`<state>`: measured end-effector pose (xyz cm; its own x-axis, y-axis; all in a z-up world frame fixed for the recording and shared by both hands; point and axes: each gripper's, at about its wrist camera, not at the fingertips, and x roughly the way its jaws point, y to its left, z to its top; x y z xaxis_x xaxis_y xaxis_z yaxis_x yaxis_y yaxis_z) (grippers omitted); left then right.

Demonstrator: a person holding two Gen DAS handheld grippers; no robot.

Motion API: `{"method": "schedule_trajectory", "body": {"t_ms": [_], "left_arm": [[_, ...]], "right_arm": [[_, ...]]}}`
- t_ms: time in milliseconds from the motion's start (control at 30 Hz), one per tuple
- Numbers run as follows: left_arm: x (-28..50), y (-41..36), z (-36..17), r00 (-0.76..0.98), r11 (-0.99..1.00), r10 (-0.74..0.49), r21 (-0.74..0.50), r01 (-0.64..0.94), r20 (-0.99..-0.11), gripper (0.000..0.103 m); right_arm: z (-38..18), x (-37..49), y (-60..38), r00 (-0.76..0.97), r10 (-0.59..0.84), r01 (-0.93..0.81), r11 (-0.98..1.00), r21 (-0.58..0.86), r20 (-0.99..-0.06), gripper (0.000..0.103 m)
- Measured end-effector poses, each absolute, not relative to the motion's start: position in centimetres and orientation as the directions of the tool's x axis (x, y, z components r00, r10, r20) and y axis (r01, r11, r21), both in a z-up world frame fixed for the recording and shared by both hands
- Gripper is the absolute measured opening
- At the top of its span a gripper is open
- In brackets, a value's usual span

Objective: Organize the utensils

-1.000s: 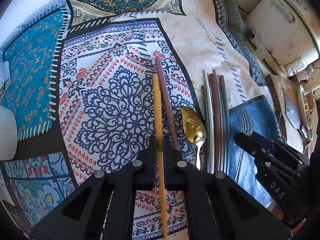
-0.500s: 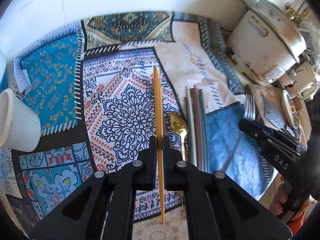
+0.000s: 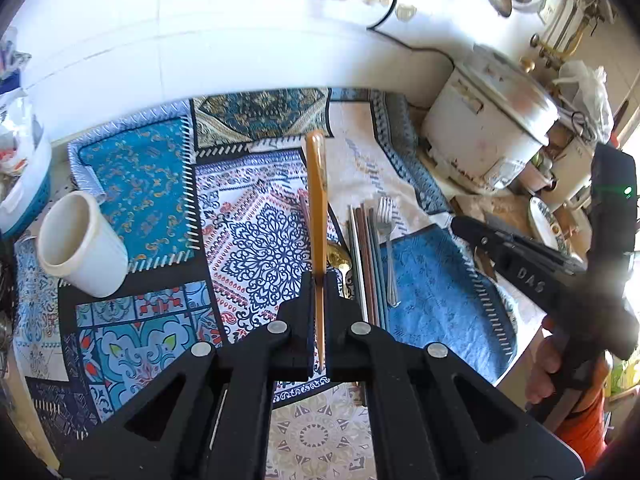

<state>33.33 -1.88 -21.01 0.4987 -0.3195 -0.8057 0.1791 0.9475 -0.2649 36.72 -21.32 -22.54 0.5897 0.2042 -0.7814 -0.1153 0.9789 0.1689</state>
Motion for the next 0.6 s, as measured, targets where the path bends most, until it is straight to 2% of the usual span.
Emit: {"method": "schedule_trajectory", "body": {"t_ms": [167,233,267,333,533,600], "left_arm": [[32.3,-1.2,-19.7,0.552,0.954,-0.300,-0.252,0.164,-0.778,0.000],[32.1,-1.0,-19.5,0.566,0.955,-0.295,-0.249,0.158,-0.770,0.000],[32.1,-1.0,-19.4,0.571,0.957,-0.289,-0.246,0.154,-0.768,0.000],[32.1,-0.8,-19.5,0.573,0.957,-0.286,-0.251,0.142,-0.768,0.000],[33.0,0.0,-22.3,0.531,0.969,-0.229,-0.243,0.045,-0.816,0.002],[33.6,0.7,-24.0,0.499,0.972,-0.198,-0.233,-0.008,-0.844,0.012]], "right_arm": [[-23.3,36.9,-22.1,0.572,0.145,-0.088,0.989,0.115,-0.808,0.005],[-24.1,37.3,-22.9,0.539,0.160,-0.088,0.987,0.134,-0.827,0.015],[-24.7,37.7,-23.2,0.523,0.156,-0.081,0.988,0.133,-0.838,0.027],[-25.7,38.4,-23.8,0.502,0.138,-0.072,0.990,0.117,-0.854,0.037],[-28.9,41.3,-25.1,0.426,0.145,-0.073,0.989,0.126,-0.893,0.037],[-29.8,42.2,-25.3,0.405,0.160,-0.075,0.987,0.142,-0.900,0.037]]}}
